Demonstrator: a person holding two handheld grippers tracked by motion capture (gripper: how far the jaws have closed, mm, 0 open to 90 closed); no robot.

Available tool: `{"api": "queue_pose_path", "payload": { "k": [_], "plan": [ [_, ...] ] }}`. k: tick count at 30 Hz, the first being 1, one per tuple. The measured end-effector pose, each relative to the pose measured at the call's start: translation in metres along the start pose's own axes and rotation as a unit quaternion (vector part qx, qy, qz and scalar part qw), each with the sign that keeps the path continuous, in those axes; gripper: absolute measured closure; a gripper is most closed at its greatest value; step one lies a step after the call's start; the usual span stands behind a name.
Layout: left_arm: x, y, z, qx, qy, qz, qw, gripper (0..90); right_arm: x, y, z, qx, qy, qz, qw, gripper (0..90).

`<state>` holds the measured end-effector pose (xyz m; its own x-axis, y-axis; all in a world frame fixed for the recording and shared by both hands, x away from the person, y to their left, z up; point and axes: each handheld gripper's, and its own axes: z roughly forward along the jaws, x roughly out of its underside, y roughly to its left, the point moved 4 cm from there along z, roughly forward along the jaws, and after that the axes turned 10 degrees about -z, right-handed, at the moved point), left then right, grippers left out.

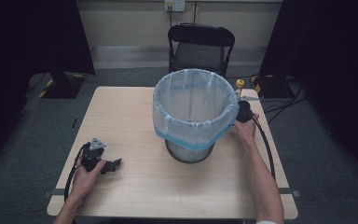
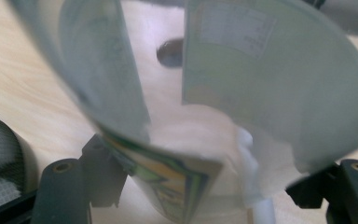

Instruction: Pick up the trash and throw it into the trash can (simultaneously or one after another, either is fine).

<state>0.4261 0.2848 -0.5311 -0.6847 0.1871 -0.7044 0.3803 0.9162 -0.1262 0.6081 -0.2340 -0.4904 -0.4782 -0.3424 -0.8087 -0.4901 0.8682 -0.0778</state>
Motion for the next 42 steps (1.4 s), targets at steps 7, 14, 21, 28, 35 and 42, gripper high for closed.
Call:
{"api": "queue_pose_path", "payload": {
  "k": [7, 14, 21, 28, 35, 42],
  "plan": [
    [0.0, 0.0, 0.0, 0.0, 0.0, 0.001, 1.0, 0.3, -0.006, -0.003, -0.02, 0.003, -0.013, 0.002, 0.9999, 27.8],
    [0.0, 0.0, 0.0, 0.001, 0.0, 0.0, 1.0, 0.3, 0.0, -0.003, -0.034, 0.007, -0.025, 0.011, 0.9996, 27.8],
    [0.0, 0.0, 0.0, 0.0, 0.0, 0.0, 1.0, 0.3, -0.004, -0.002, -0.052, 0.008, -0.046, 0.016, 0.9988, 27.8],
    [0.0, 0.0, 0.0, 0.001, 0.0, 0.0, 1.0, 0.3, -0.005, -0.002, -0.068, 0.011, -0.059, 0.021, 0.998, 27.8],
    [0.0, 0.0, 0.0, 0.0, 0.0, 0.001, 1.0, 0.3, 0.004, 0.001, -0.091, 0.012, -0.076, 0.024, 0.9968, 27.8],
    [0.0, 0.0, 0.0, 0.001, 0.0, -0.001, 1.0, 0.3, 0.009, 0.004, -0.112, 0.014, -0.093, 0.027, 0.9952, 27.8]
  ]
}}
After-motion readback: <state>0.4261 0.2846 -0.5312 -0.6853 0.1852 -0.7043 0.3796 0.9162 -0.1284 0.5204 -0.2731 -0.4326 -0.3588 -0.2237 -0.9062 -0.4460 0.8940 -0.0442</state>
